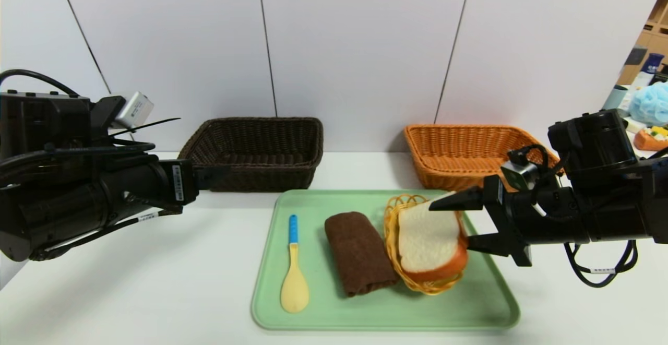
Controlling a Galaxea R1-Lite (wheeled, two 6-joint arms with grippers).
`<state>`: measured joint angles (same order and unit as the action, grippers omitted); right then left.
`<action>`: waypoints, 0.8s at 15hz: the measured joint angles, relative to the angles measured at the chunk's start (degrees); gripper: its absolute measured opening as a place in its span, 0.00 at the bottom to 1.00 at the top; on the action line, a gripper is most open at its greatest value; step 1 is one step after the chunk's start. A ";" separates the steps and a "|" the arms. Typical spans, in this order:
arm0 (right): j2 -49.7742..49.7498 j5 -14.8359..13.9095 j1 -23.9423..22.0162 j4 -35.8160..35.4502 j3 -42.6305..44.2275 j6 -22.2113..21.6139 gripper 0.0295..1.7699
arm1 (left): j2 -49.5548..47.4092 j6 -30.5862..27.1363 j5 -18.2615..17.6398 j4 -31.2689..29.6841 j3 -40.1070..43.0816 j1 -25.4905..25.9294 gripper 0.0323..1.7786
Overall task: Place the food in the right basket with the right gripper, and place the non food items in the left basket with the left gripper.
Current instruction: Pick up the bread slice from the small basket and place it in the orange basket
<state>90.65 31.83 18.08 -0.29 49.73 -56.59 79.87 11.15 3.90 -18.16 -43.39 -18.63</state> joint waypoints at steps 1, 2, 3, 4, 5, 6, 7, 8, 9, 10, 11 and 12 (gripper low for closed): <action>0.00 0.00 0.00 0.05 0.00 0.04 0.57 | 0.00 0.00 0.01 0.01 -0.05 0.00 0.95; 0.00 0.06 0.00 0.07 0.00 0.00 0.50 | 0.00 0.02 0.01 0.01 -0.10 0.00 0.95; 0.00 0.06 0.00 0.07 -0.04 -0.02 0.45 | 0.00 0.02 0.01 0.00 -0.11 0.00 0.95; 0.01 0.06 0.00 0.00 -0.06 -0.02 0.37 | 0.00 0.02 0.01 0.01 -0.11 0.00 0.95; 0.01 0.41 0.00 0.05 -0.06 -0.05 0.06 | -0.02 0.00 0.00 0.01 -0.11 0.00 0.95; 0.01 1.22 0.00 0.13 -0.06 -0.05 0.04 | -0.02 -0.02 0.01 0.01 -0.07 0.00 0.95; 0.01 2.10 0.00 0.34 -0.06 -0.20 0.04 | -0.02 0.00 0.01 0.01 -0.05 0.00 0.95; 0.01 2.56 0.00 0.34 -0.09 -0.22 0.04 | -0.02 0.02 0.01 0.00 -0.02 0.00 0.95; 0.01 2.79 0.00 -0.01 -0.39 -0.20 0.04 | -0.07 0.04 0.01 0.01 0.01 0.05 0.95; 0.04 3.01 0.00 -0.17 -0.59 -0.20 0.04 | -0.09 0.00 0.01 0.01 0.06 0.05 0.95; 0.01 3.04 0.00 -0.23 -0.65 -0.16 0.04 | -0.11 0.02 0.01 0.01 0.06 0.05 0.95; -0.07 3.06 -0.04 -0.26 -0.65 -0.16 0.04 | -0.11 0.04 0.01 0.01 0.06 0.09 0.95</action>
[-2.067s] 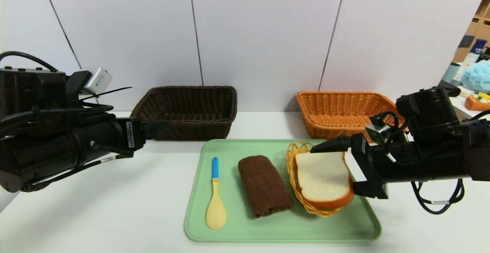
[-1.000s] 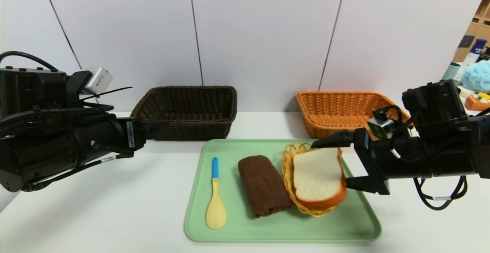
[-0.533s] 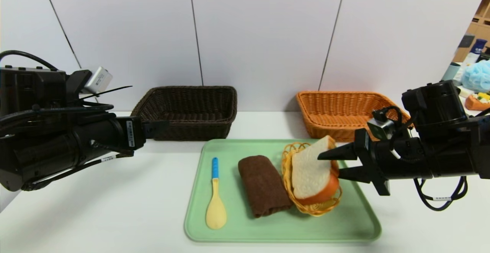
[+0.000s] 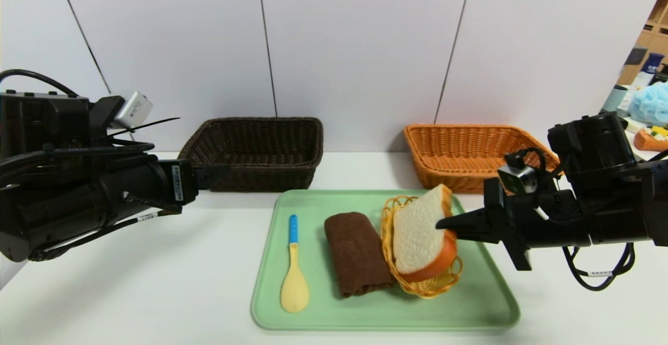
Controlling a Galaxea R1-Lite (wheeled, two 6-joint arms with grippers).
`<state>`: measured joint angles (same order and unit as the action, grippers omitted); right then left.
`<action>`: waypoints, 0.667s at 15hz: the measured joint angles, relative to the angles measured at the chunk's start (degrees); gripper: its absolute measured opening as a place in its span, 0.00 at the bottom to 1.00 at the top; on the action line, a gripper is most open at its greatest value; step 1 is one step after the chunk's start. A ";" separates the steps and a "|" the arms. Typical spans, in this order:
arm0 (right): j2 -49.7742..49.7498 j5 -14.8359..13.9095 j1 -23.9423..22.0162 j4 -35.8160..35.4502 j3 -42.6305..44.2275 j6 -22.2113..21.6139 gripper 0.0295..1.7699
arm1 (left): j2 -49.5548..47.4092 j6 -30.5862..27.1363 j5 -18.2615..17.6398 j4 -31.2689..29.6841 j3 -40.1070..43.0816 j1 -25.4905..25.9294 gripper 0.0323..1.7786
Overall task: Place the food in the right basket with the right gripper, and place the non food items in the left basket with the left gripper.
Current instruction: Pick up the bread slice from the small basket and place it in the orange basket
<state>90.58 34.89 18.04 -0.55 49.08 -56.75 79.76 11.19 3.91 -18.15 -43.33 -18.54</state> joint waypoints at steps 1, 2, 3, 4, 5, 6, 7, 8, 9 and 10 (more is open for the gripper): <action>-0.22 -0.02 -0.13 0.02 0.12 0.00 0.04 | 0.00 0.05 0.00 0.00 -0.05 0.00 0.95; -0.55 -0.02 -0.24 0.11 0.52 0.07 0.04 | 0.00 0.07 0.00 0.00 -0.06 -0.02 0.95; -1.02 -0.06 -0.35 0.66 1.05 0.09 0.04 | 0.02 0.07 0.00 0.00 -0.06 -0.02 0.95; -1.63 -0.28 -0.40 0.90 1.57 0.16 0.04 | 0.06 0.07 0.00 0.00 -0.06 -0.04 0.95; -2.43 -0.63 -0.46 1.07 1.94 0.30 0.04 | 0.09 0.10 0.00 0.00 0.06 -0.06 0.95; -3.18 -1.02 -0.62 1.65 2.66 0.35 0.04 | 0.09 0.18 -0.01 0.00 0.35 -0.06 0.95; -3.95 -1.76 -0.84 3.49 3.93 0.39 0.04 | 0.09 0.63 -0.06 -0.01 0.83 -0.13 0.95; -4.45 -2.51 -1.05 5.50 5.41 0.46 0.04 | 0.09 1.23 -0.09 0.00 1.38 -0.34 0.95; -4.94 -3.89 -1.16 7.62 7.20 0.60 0.04 | 0.09 2.06 -0.11 0.00 1.99 -0.89 0.95; -5.35 -5.71 -1.34 8.53 8.47 0.96 0.04 | 0.09 3.13 -0.11 -0.01 2.51 -1.60 0.95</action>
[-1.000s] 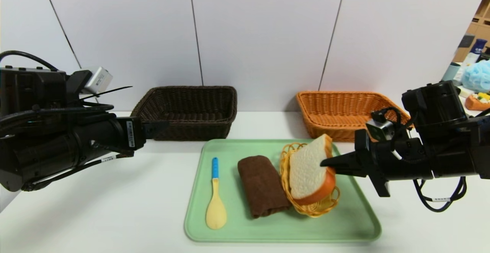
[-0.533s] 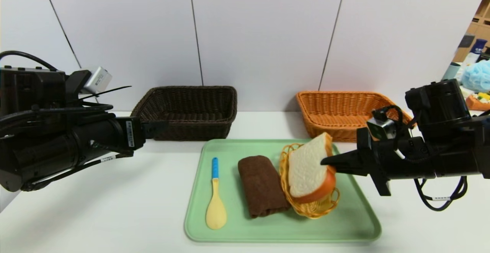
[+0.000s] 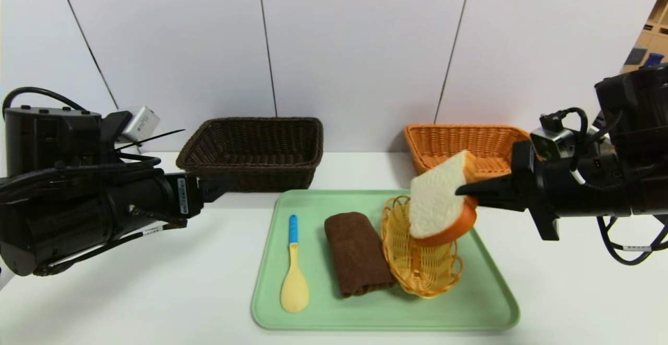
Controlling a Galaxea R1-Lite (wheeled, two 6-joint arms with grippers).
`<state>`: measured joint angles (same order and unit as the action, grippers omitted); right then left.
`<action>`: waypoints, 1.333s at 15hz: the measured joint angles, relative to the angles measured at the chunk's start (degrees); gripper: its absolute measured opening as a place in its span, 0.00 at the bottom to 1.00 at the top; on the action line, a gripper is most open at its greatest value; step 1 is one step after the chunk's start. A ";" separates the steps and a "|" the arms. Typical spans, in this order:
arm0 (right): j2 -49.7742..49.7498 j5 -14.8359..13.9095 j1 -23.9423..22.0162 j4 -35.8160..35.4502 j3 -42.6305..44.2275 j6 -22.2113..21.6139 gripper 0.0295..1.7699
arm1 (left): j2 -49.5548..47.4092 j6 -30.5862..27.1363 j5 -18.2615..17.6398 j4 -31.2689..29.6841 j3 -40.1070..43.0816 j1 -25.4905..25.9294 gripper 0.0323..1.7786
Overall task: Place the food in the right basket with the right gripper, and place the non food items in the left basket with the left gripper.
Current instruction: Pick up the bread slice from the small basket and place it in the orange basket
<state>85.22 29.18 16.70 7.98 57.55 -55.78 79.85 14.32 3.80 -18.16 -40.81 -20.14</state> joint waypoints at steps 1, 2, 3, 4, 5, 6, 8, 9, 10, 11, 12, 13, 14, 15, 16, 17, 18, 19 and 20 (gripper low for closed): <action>-0.37 -1.88 -0.13 -0.02 1.07 0.46 0.04 | -0.02 0.63 0.05 0.01 0.41 -0.48 0.95; -0.68 -3.96 -0.17 0.17 2.28 1.18 0.04 | -0.02 0.85 0.16 0.00 0.85 -0.98 0.95; -0.80 -6.70 -0.22 0.13 3.83 2.38 0.04 | -0.06 0.74 0.16 0.00 1.16 -1.30 0.95; -0.80 -9.53 -0.30 0.15 5.32 3.80 0.04 | -0.09 0.63 0.21 0.01 1.40 -1.55 0.95; -0.68 -12.18 -0.59 0.09 6.69 5.81 0.04 | -0.13 0.59 0.27 0.01 1.46 -1.71 0.95; -0.39 -13.68 -0.96 -0.09 7.94 7.00 0.04 | -0.16 0.52 0.27 0.01 1.51 -1.91 0.95; 0.88 -14.86 -2.82 -0.13 11.41 7.55 0.04 | -0.16 0.45 0.27 0.00 1.51 -2.27 0.95; 1.88 -14.91 -4.19 -0.02 13.53 7.44 0.04 | -0.20 0.45 0.29 0.01 1.49 -2.40 0.95; 3.36 -14.93 -5.94 0.22 15.87 7.19 0.04 | -0.24 0.44 0.27 0.01 1.45 -2.49 0.95; 5.05 -14.95 -7.69 0.39 17.99 7.02 0.04 | -0.24 0.34 0.29 0.01 1.40 -2.51 0.95; 7.00 -14.95 -9.33 0.41 20.00 6.36 0.04 | -0.27 0.28 0.21 0.00 1.34 -2.54 0.95; 9.29 -14.95 -10.89 0.48 22.13 5.02 0.04 | -0.27 0.26 0.24 0.01 1.24 -2.54 0.95; 11.54 -14.91 -12.26 0.48 23.95 3.44 0.04 | -0.24 0.28 0.24 0.01 1.21 -2.54 0.95; 13.90 -14.91 -13.57 0.52 25.62 1.85 0.04 | -0.24 0.26 0.21 0.00 1.13 -2.54 0.95; 16.46 -14.88 -14.95 0.52 27.32 0.20 0.04 | -0.22 0.26 0.24 0.01 1.13 -2.55 0.95; 18.93 -14.91 -16.10 0.61 29.00 -1.40 0.04 | -0.22 0.26 0.27 0.01 1.13 -2.60 0.95; 20.98 -14.88 -16.92 0.66 30.59 -3.06 0.04 | -0.22 0.26 0.27 0.01 1.13 -2.62 0.95; 23.26 -14.93 -17.77 1.11 32.57 -5.12 0.04 | -0.22 0.26 0.27 0.00 1.13 -2.65 0.95; 25.22 -14.88 -18.46 2.27 34.54 -7.03 0.04 | -0.17 0.28 0.27 0.00 1.13 -2.62 0.95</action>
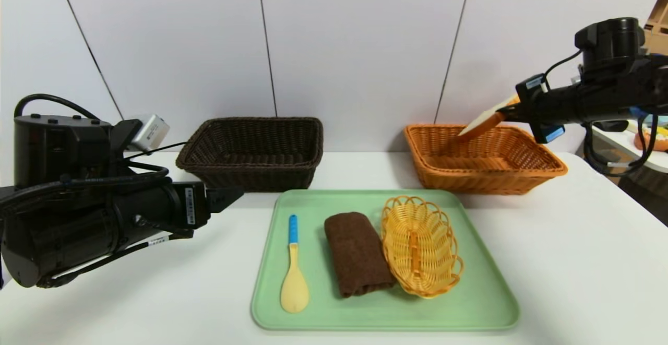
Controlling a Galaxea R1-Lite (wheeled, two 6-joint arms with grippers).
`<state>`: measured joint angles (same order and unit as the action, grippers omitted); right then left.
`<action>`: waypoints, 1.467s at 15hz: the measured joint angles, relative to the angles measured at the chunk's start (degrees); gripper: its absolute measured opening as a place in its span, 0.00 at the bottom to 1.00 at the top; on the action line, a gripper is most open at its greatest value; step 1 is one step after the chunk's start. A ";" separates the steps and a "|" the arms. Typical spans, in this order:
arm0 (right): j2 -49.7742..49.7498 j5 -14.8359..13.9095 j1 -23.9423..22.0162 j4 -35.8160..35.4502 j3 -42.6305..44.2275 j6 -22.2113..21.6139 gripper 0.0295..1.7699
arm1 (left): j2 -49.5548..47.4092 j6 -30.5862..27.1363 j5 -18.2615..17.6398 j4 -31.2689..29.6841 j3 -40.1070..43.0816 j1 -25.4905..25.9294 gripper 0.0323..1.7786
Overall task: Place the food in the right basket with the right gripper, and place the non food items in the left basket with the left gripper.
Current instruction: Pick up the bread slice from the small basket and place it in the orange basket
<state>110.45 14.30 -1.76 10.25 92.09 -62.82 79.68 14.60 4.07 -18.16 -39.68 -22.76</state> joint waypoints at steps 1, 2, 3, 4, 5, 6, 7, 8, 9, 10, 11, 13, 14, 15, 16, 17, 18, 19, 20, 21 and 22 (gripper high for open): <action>1.88 0.02 -0.63 1.56 1.96 -1.88 0.04 | 0.04 0.02 0.02 0.01 0.00 -0.02 0.95; 3.52 0.05 -1.16 2.94 3.33 -3.72 0.04 | 0.06 0.05 0.02 0.01 0.05 0.00 0.95; 4.99 0.13 -1.49 3.22 4.22 -4.66 0.04 | 0.09 0.06 0.00 0.00 0.10 0.00 0.95; 6.01 0.30 -1.60 3.44 4.66 -4.96 0.04 | 0.09 0.06 0.00 0.01 0.11 0.00 0.95; 6.72 0.39 -1.63 3.44 4.80 -5.12 0.04 | 0.11 0.09 0.02 0.01 0.13 0.00 0.95; 7.30 0.39 -1.68 3.50 4.88 -5.23 0.04 | 0.12 0.06 0.00 0.01 0.13 0.00 0.95; 7.83 0.35 -1.71 3.57 4.88 -5.51 0.04 | 0.15 0.06 -0.02 0.01 0.13 0.00 0.95; 8.33 0.24 -1.74 3.63 4.91 -6.00 0.04 | 0.20 0.05 -0.02 0.01 0.13 -0.02 0.95; 8.68 0.22 -1.79 3.63 4.91 -6.58 0.04 | 0.20 0.06 -0.02 0.01 0.13 -0.02 0.95; 8.87 0.22 -1.82 3.63 4.72 -7.13 0.04 | 0.22 0.06 -0.06 0.01 0.13 -0.02 0.95; 8.87 0.16 -1.83 3.61 4.39 -7.69 0.04 | 0.23 0.05 -0.06 0.01 0.13 -0.04 0.95; 8.63 0.17 -1.85 3.61 4.08 -8.09 0.04 | 0.52 0.06 -0.02 0.00 0.13 -0.06 0.95; 8.41 0.17 -1.83 3.61 4.02 -8.07 0.04 | 0.67 0.05 -0.02 0.01 0.10 -0.06 0.95; 8.24 0.16 -1.79 3.61 4.00 -8.09 0.04 | 0.83 0.05 -0.02 0.00 -0.01 -0.06 0.95; 8.11 0.17 -1.82 3.61 4.00 -8.07 0.04 | 0.96 0.06 -0.05 0.00 -0.06 -0.06 0.95; 7.98 0.16 -1.79 3.61 4.00 -8.07 0.04 | 1.05 0.05 0.00 0.00 -0.15 -0.06 0.95; 7.78 0.13 -1.77 3.61 4.00 -8.07 0.04 | 1.11 0.05 -0.05 0.00 -0.15 -0.06 0.95; 7.56 0.16 -1.66 3.61 4.00 -8.07 0.04 | 1.16 0.11 -0.02 0.01 -0.15 -0.04 0.95; 7.44 0.11 -1.57 3.57 4.00 -8.07 0.04 | 1.17 0.13 0.00 0.01 -0.15 -0.04 0.95; 7.33 0.13 -1.49 3.57 3.97 -8.01 0.08 | 1.17 0.13 0.02 0.00 -0.15 -0.04 0.95; 7.22 0.28 -1.46 3.58 3.94 -8.01 0.19 | 1.19 0.11 0.00 0.01 -0.15 -0.04 0.95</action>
<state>117.66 14.58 -3.22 13.84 96.03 -70.83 80.87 14.71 4.07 -18.15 -39.83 -22.80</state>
